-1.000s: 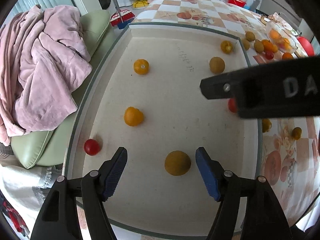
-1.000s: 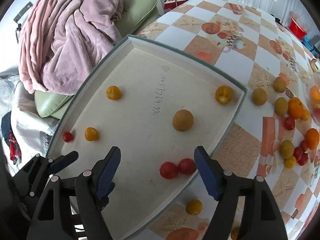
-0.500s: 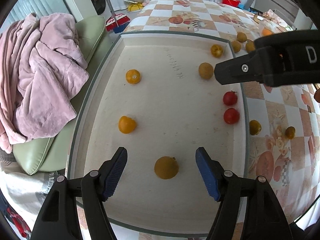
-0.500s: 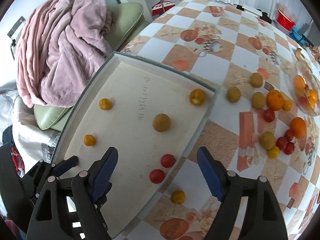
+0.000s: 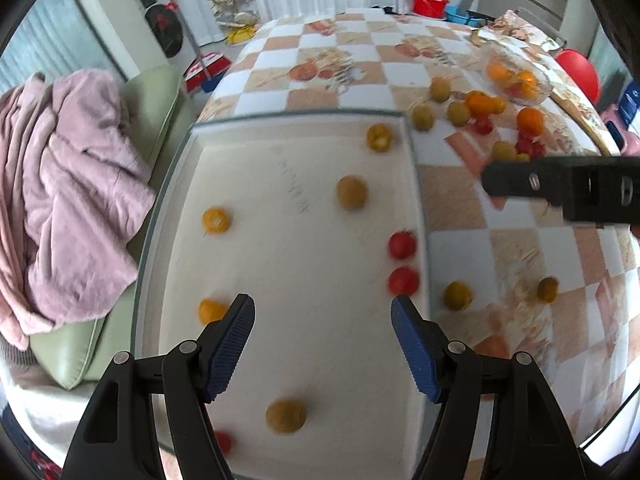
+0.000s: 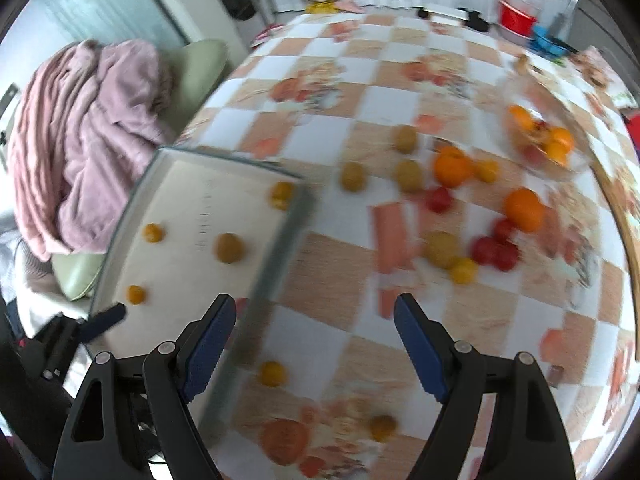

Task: Organize fruits
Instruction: 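Close the left tool on a yellow tomato while the right tool grasps a stemmed red cherry tomato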

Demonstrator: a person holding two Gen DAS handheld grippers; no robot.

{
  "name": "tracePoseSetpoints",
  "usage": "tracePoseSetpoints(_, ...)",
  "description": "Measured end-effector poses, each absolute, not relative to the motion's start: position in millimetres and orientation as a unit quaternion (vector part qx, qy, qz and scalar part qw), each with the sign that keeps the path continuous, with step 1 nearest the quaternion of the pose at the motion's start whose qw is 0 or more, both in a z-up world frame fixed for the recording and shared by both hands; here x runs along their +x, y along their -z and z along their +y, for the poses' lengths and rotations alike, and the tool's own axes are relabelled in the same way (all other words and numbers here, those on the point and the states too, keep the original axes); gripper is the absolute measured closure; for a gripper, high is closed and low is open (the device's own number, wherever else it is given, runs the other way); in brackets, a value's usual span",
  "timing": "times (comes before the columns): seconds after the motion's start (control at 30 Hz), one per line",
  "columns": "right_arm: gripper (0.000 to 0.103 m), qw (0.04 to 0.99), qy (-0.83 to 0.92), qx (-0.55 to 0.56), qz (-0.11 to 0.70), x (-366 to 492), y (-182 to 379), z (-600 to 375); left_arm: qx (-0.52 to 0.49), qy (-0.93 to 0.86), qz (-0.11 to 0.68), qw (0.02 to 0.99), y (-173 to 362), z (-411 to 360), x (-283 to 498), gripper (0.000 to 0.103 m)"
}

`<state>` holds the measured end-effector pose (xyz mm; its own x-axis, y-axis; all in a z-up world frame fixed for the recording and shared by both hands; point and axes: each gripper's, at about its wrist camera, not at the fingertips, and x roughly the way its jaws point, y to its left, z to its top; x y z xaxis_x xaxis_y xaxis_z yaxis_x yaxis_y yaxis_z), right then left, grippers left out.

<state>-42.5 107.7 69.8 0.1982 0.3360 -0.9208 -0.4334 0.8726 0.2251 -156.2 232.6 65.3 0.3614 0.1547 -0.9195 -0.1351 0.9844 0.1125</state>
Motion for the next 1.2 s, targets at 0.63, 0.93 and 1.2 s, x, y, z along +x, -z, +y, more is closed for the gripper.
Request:
tracePoseSetpoints(0.63,0.019,0.770,-0.141,-0.015,0.622,-42,-28,-20,0.045,0.015,0.553,0.832,-64,148,-104,0.031)
tracePoseSetpoints(0.93,0.021,0.789,-0.151,-0.019,0.595,-8,-29,-20,0.049,0.030,0.535,0.843,-54,125,-42,0.031)
tracePoseSetpoints(1.2,0.045,0.788,-0.196,-0.032,0.583,22,-22,-10,0.077,0.046,0.540,0.837,-29,117,-17,0.031)
